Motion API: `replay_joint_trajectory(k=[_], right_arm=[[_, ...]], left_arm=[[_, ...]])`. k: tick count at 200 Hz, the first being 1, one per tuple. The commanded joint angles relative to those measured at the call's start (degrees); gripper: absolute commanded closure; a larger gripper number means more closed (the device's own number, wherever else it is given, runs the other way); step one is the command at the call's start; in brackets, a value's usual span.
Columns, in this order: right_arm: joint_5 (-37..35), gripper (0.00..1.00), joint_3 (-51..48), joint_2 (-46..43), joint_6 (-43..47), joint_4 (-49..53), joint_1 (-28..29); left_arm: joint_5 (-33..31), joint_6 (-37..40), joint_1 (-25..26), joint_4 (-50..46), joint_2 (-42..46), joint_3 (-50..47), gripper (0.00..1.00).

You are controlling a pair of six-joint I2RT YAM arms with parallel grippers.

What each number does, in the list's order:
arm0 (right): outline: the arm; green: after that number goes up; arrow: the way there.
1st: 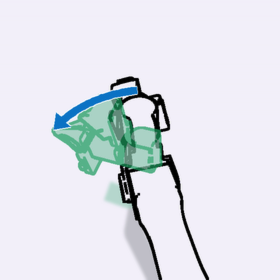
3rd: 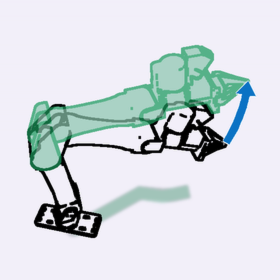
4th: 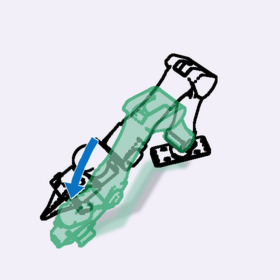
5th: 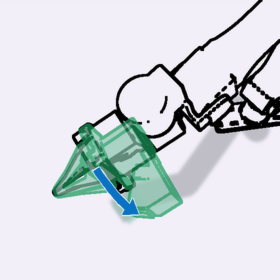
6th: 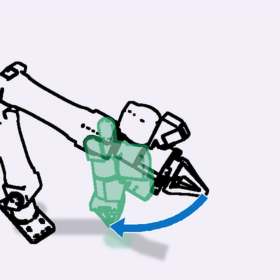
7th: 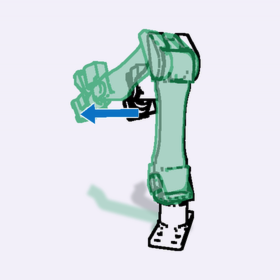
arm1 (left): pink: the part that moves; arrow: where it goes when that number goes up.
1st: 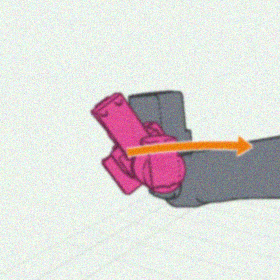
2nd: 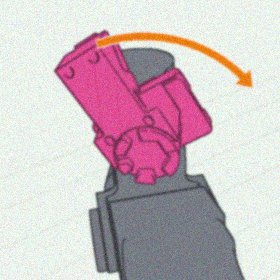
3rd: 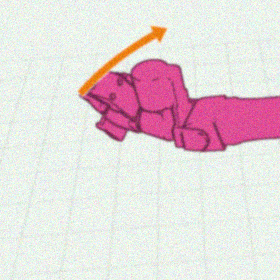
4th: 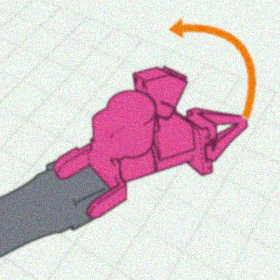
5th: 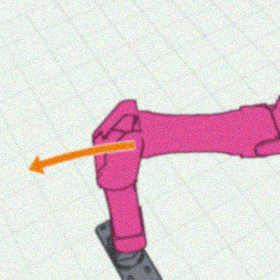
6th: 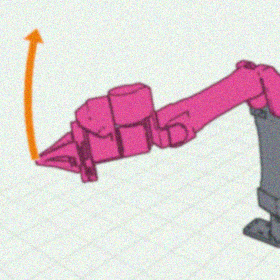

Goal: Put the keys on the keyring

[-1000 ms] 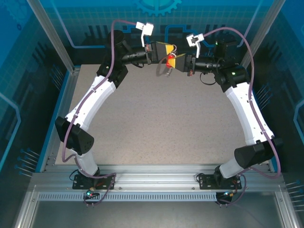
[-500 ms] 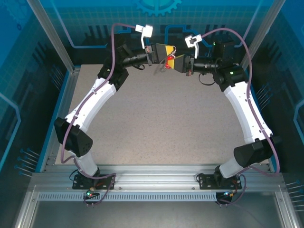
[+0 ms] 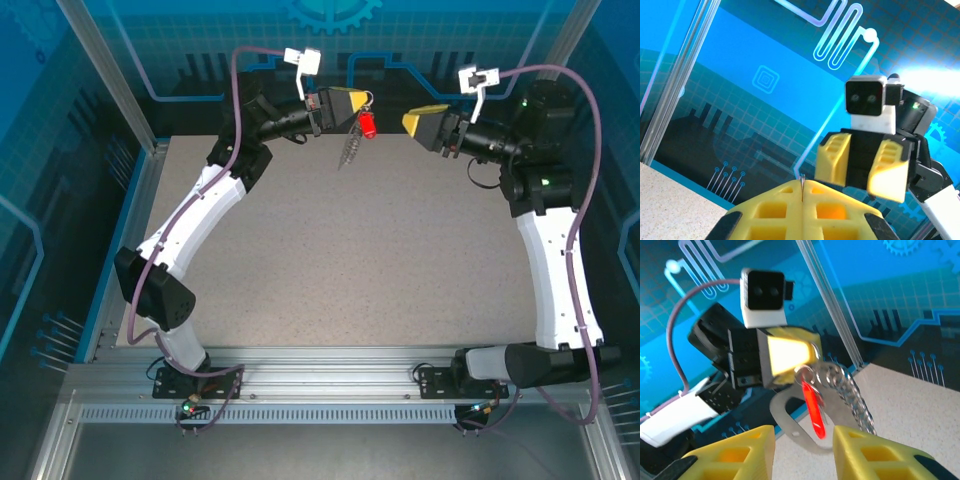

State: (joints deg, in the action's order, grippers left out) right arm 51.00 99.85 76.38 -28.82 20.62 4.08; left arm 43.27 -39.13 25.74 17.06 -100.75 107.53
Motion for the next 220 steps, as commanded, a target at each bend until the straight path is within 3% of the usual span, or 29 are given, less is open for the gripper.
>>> replay_joint_trajectory(k=[1,64,134,192,220], right_arm=[[-2.9,0.63,-0.1,1.2,-8.2,-9.1,0.7],[-12.7,0.6,-0.1,5.5,-14.6,-17.4,8.7],[-13.2,0.65,-4.7,6.3,-19.0,-24.2,10.8],[-13.1,0.77,-4.3,7.0,-19.1,-24.7,11.6],[-12.5,0.92,-3.7,7.7,-19.2,-24.8,11.8]], left_arm=[[-0.3,-1.0,0.3,3.1,0.5,2.3,1.0],[-1.3,-1.7,0.5,4.4,0.5,1.3,1.0],[-1.5,-1.5,0.5,4.5,0.8,1.0,1.0],[-1.3,-1.7,0.6,4.6,0.7,1.0,1.0],[-1.4,-1.6,0.8,4.7,0.7,0.9,1.0]])
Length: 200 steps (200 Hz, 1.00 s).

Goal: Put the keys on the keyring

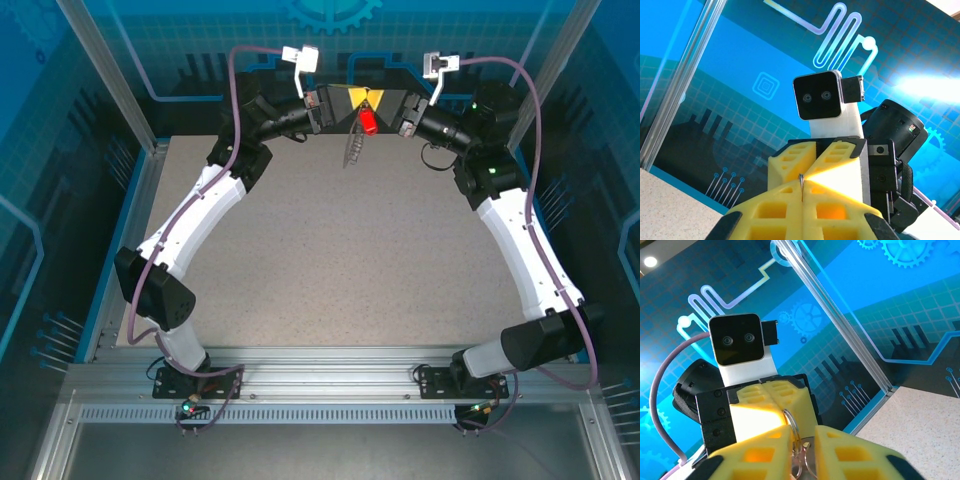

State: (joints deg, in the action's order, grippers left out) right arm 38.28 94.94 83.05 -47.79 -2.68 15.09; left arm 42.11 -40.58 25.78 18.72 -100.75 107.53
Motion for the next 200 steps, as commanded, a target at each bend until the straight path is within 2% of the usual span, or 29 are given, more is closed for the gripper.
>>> replay_joint_trajectory(k=[1,13,47,73,99,125,152,200], right_arm=[[0.3,0.93,1.3,1.0,-0.2,-1.5,0.8],[0.6,1.0,1.3,1.1,-0.1,-1.6,0.9],[3.0,1.0,4.4,1.7,4.0,3.3,0.2],[7.7,1.0,10.5,3.6,10.9,14.1,-2.7],[13.2,1.0,19.1,6.6,21.1,28.5,-5.4],[16.1,1.0,28.7,10.5,32.5,43.8,-6.1],[17.1,1.0,37.3,14.7,40.7,56.9,-6.3],[15.4,1.0,39.3,17.1,46.9,64.1,-5.9]], left_arm=[[-0.3,-0.2,0.8,3.1,0.7,1.0,1.0],[-0.3,-0.2,0.8,2.9,0.7,1.1,1.0],[-0.2,0.8,0.7,1.0,0.9,1.3,1.0],[0.1,3.2,-0.4,-2.6,1.9,1.3,0.69],[0.9,4.5,-2.5,-4.8,3.2,1.1,0.58],[2.6,7.5,-3.8,-9.6,3.6,2.2,0.54],[4.9,13.5,-4.0,-18.8,2.9,6.3,0.52],[7.9,21.9,-4.0,-33.3,0.6,12.1,0.53]])
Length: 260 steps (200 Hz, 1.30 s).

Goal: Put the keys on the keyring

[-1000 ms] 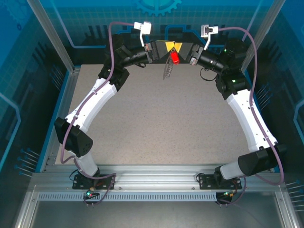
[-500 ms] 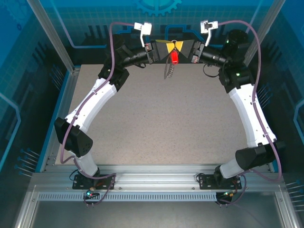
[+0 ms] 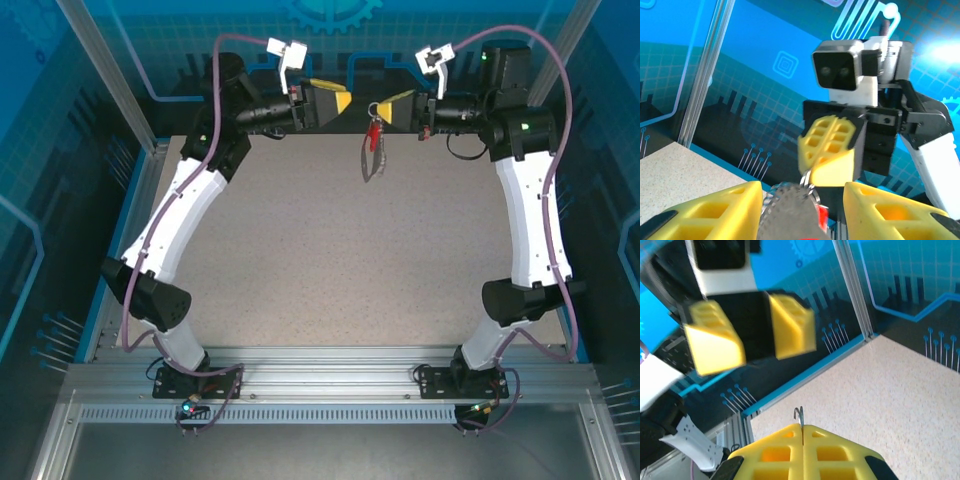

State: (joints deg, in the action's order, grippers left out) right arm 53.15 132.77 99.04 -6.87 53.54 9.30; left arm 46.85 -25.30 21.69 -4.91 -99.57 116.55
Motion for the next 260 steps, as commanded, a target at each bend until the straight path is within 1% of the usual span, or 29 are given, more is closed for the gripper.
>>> replay_joint_trajectory(k=[1,38,97,153,260], right_arm=[[0.4,1.0,1.5,1.1,6.1,8.0,-0.1],[-3.3,1.0,0.9,1.5,9.6,11.8,1.6],[-6.6,1.0,0.0,2.0,12.4,14.5,4.4],[-4.9,1.0,0.0,2.2,11.7,13.5,5.0],[-1.0,1.0,-0.4,1.7,9.8,10.5,5.0]], left_arm=[[3.2,6.8,0.1,-9.9,-0.5,3.1,0.53],[4.3,10.0,0.1,-15.0,-1.5,3.8,0.57],[5.4,13.4,0.8,-19.3,-2.7,3.8,0.57],[6.7,15.4,1.9,-21.5,-3.3,3.8,0.57],[9.0,15.1,2.9,-21.5,-4.2,4.2,0.56]])
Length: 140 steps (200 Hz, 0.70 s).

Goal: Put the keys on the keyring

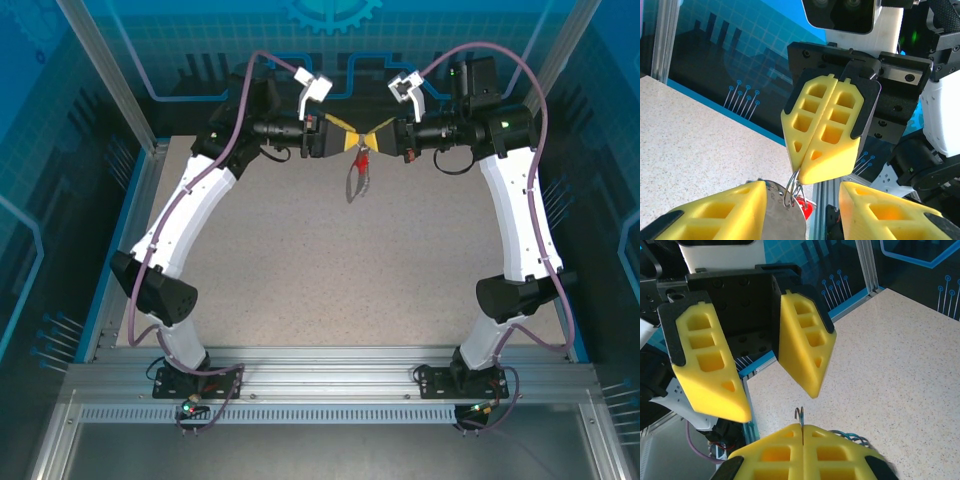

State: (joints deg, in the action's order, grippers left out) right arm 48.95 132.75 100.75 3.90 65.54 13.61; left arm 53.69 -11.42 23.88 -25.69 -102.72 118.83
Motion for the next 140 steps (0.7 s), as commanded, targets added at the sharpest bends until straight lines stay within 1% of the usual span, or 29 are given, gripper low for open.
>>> replay_joint_trajectory(k=[1,21,39,73,91,111,123,140], right_arm=[[3.2,1.0,-0.4,0.0,-1.0,-1.5,0.7],[3.9,1.0,-0.6,-0.1,-1.3,-2.1,0.7],[4.2,1.0,-1.0,-0.3,-1.6,-2.5,0.7],[4.3,1.0,-1.7,-0.6,-1.6,-2.8,0.7],[4.3,1.0,-2.0,-0.7,-1.7,-2.9,0.7],[4.2,1.0,-2.1,-0.7,-1.7,-3.0,0.6],[4.2,1.0,-2.1,-0.7,-1.8,-3.2,0.6],[4.1,1.0,-2.1,-0.7,-2.2,-3.6,0.6]], left_arm=[[2.2,1.2,0.8,-0.7,-1.1,1.9,0.56],[2.4,1.0,1.0,-0.3,-1.2,2.0,0.57],[2.6,0.8,1.1,0.1,-1.2,2.1,0.59],[3.1,-0.3,1.1,1.8,-1.1,2.0,0.78],[3.3,-0.9,1.2,2.9,-1.0,1.9,0.85],[3.6,-1.5,1.1,3.7,-1.0,1.9,0.96],[3.7,-1.7,1.2,4.0,-1.0,1.9,1.0],[4.0,-2.0,1.3,4.6,-1.0,1.7,1.0]])
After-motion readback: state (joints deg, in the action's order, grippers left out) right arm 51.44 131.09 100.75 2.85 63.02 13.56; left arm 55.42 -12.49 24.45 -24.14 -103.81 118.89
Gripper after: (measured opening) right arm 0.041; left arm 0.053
